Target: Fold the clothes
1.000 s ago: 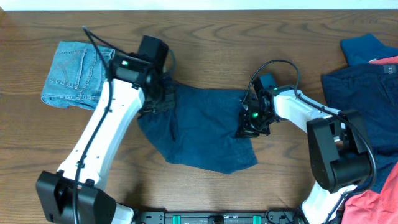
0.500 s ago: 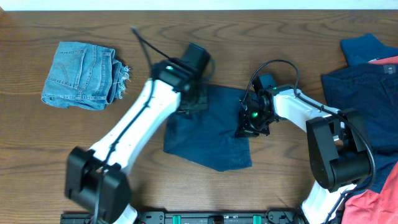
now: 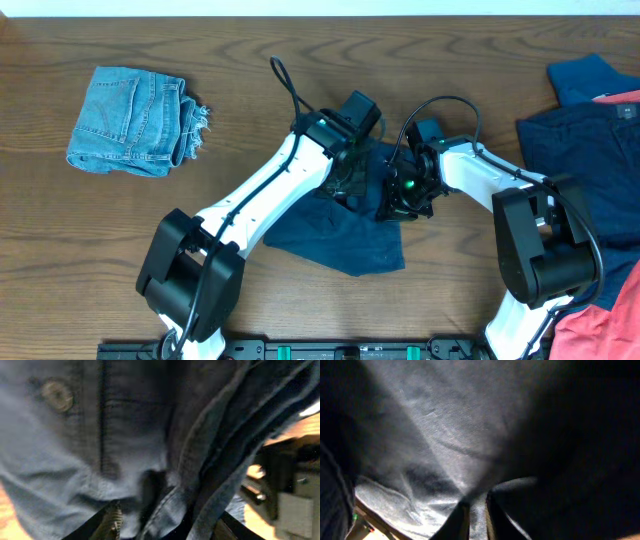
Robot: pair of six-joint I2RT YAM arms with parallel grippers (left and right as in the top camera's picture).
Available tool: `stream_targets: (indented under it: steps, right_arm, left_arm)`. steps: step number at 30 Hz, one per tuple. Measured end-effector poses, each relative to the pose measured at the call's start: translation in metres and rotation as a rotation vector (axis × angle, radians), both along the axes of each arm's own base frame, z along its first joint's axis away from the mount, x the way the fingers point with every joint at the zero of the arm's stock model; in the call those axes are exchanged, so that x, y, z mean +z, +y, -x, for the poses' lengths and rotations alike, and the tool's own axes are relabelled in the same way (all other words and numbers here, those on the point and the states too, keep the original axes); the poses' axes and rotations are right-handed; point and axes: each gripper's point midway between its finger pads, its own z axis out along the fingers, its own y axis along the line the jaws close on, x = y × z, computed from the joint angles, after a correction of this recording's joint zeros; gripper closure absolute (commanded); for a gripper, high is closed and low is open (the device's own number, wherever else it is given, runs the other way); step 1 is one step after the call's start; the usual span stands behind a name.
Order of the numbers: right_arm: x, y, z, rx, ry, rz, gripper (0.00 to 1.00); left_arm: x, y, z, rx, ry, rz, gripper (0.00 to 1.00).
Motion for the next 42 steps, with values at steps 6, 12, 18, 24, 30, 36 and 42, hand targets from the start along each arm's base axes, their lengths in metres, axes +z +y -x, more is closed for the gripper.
stream_targets:
  steps: [6,12,18,24,30,36,42]
  right_arm:
    - [0.002,0.002,0.001,0.0,0.006,-0.011,0.77]
    - [0.003,-0.001,0.004,0.0,0.019,0.002,0.75]
    - [0.013,-0.029,0.009,-0.008,-0.013,0.052,0.57]
    - [0.054,-0.037,-0.01,-0.015,-0.193,0.033,0.4]
    - [0.067,-0.026,-0.018,0.009,-0.261,-0.042,0.35]
    - [0.076,-0.01,-0.025,0.044,-0.315,-0.122,0.3]
    - [0.069,-0.014,-0.022,0.042,-0.302,-0.063,0.38]
  left_arm:
    - [0.008,0.01,0.004,0.01,0.012,-0.009,0.49]
    - [0.018,0.011,0.006,-0.008,-0.007,0.001,0.49]
    - [0.021,0.014,0.004,-0.021,-0.013,0.007,0.6]
    - [0.037,0.015,0.004,-0.025,-0.053,0.033,0.53]
    - [0.054,0.016,0.004,-0.028,-0.094,0.06,0.5]
    - [0.061,0.02,0.008,-0.048,-0.107,0.055,0.49]
    - [0.06,0.032,0.009,-0.041,-0.102,0.008,0.46]
